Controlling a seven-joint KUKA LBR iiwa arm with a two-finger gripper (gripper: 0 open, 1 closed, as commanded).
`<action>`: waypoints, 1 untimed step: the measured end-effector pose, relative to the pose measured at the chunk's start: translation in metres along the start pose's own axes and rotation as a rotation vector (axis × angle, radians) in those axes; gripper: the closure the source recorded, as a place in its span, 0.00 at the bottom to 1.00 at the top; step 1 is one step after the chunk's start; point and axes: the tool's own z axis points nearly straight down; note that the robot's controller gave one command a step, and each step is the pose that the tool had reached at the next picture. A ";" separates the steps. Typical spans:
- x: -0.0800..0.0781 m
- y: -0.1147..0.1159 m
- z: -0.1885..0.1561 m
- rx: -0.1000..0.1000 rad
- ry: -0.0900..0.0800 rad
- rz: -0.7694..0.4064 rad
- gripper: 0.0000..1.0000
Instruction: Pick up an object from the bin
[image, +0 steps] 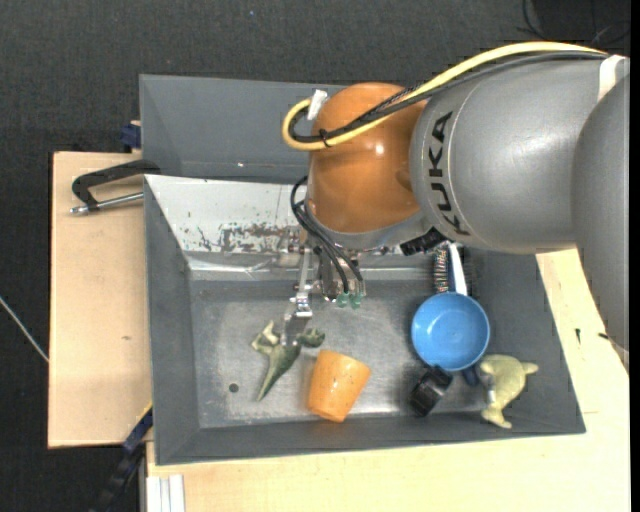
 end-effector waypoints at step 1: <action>0.011 -0.030 0.118 0.002 0.005 0.212 0.00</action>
Offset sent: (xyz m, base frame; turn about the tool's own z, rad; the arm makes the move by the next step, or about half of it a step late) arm -0.0104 -0.0306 -0.1185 0.2119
